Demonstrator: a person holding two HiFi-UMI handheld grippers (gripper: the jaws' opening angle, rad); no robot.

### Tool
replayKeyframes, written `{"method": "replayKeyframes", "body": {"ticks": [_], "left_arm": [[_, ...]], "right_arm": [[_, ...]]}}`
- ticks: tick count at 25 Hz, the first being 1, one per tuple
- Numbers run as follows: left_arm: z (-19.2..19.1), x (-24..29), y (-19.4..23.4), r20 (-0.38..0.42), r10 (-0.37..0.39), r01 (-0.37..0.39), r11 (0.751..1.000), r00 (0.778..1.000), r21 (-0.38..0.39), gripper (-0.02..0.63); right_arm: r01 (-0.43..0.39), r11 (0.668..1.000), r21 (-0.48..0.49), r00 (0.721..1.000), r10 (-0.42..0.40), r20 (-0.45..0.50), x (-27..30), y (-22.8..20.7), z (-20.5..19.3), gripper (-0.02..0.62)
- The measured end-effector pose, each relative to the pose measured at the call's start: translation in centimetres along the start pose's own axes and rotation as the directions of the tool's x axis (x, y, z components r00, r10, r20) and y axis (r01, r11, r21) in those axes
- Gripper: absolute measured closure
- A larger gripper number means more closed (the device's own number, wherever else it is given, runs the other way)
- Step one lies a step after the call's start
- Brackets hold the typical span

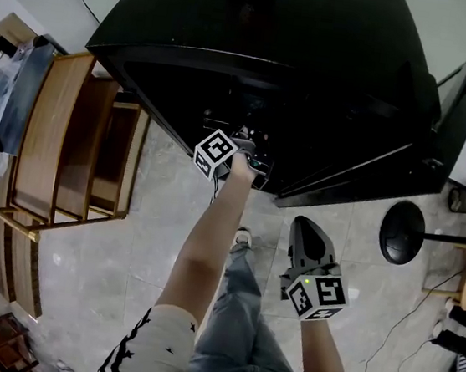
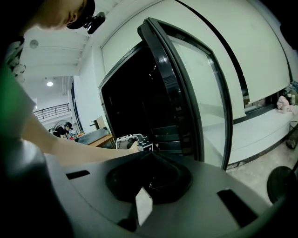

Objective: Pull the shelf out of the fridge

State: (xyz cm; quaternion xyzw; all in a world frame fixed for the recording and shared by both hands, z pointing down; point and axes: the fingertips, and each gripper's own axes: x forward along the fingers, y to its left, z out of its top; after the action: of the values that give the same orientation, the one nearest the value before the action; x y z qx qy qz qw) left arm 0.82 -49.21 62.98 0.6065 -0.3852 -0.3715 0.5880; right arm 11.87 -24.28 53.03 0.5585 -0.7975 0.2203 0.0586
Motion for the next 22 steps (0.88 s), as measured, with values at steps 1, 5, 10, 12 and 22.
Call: {"method": "replayKeyframes", "body": {"ticks": [1,5,10,12,22], "left_arm": [[0.1,0.0,0.2,0.013,0.009,-0.009,1.0,1.0,-0.012,0.568],[0.2,-0.2,0.6,0.035,0.009,-0.008,1.0,0.999,-0.024,0.581],[0.1,-0.5,0.5,0.047,0.021,-0.02,1.0,0.999,-0.016,0.583],[0.0,-0.7,0.5,0.049,0.019,-0.018,1.0,0.999,-0.021,0.583],[-0.9,-2.8,0.5,0.044,0.008,-0.006,0.999,0.999,-0.031,0.584]], "right_arm": [[0.002,1.0,0.002,1.0,-0.002,0.002,0.0,-0.1,0.0,0.601],[0.007,1.0,0.006,1.0,-0.007,0.005,-0.1,-0.4,0.0,0.601],[0.011,1.0,0.009,1.0,-0.011,0.002,-0.4,-0.3,0.1,0.601],[0.01,1.0,0.01,1.0,-0.01,0.002,-0.5,-0.2,0.1,0.601],[0.0,1.0,-0.005,1.0,0.0,0.003,-1.3,0.4,-0.1,0.601]]}}
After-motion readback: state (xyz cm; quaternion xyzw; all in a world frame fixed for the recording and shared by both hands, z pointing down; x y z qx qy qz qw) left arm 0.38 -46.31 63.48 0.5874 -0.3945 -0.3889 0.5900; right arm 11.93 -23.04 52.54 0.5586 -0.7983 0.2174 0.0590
